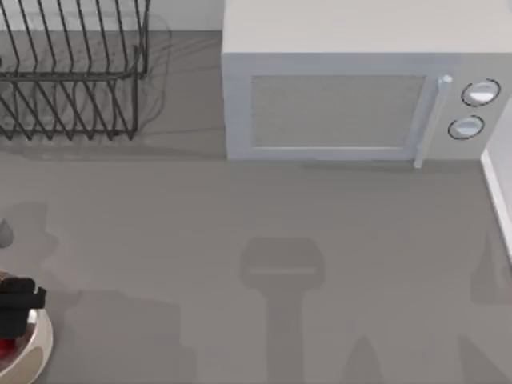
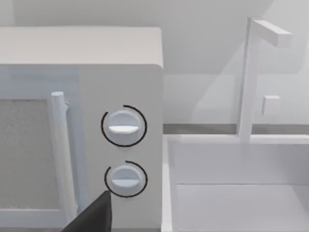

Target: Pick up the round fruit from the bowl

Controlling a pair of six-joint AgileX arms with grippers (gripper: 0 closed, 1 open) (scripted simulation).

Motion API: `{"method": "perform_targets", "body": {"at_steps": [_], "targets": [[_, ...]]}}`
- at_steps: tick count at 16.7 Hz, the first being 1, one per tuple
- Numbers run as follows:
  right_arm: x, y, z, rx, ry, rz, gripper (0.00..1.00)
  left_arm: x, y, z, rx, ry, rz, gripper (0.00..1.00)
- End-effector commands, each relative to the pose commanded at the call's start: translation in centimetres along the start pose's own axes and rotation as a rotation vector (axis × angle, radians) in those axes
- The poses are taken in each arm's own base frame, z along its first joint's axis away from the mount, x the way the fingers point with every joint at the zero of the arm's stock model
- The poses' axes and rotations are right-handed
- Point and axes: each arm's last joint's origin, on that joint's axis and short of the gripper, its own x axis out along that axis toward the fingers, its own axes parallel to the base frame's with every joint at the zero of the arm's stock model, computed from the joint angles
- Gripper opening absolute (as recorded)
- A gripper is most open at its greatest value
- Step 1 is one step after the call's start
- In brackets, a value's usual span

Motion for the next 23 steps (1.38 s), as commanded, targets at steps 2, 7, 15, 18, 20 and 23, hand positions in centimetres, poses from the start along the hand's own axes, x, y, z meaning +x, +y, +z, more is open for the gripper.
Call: {"method": "perform_targets", "body": {"at_steps": [2,7,15,18,20,23], "targets": [[0.0,0.0,0.0,0.0,0.0,0.0,1.0,0.86,-0.03,-0.34,0.0,0.013,-0.002,1.0],[0.0,0.0,0.0,0.0,0.0,0.0,1.0,0.91,-0.03,-0.36,0.0,0.013,-0.002,0.92],[0.0,0.0,0.0,0.0,0.0,0.0,1.0,0.91,-0.03,-0.36,0.0,0.013,-0.002,0.32],[0.0,0.0,0.0,0.0,0.0,0.0,1.0,0.91,-0.03,-0.36,0.0,0.013,-0.002,0.1],[0.0,0.0,0.0,0.0,0.0,0.0,1.0,0.91,-0.03,-0.36,0.0,0.013,-0.002,0.0],[0.0,0.0,0.0,0.0,0.0,0.0,1.0,0.91,-0.03,-0.36,0.0,0.013,-0.002,0.0]]}}
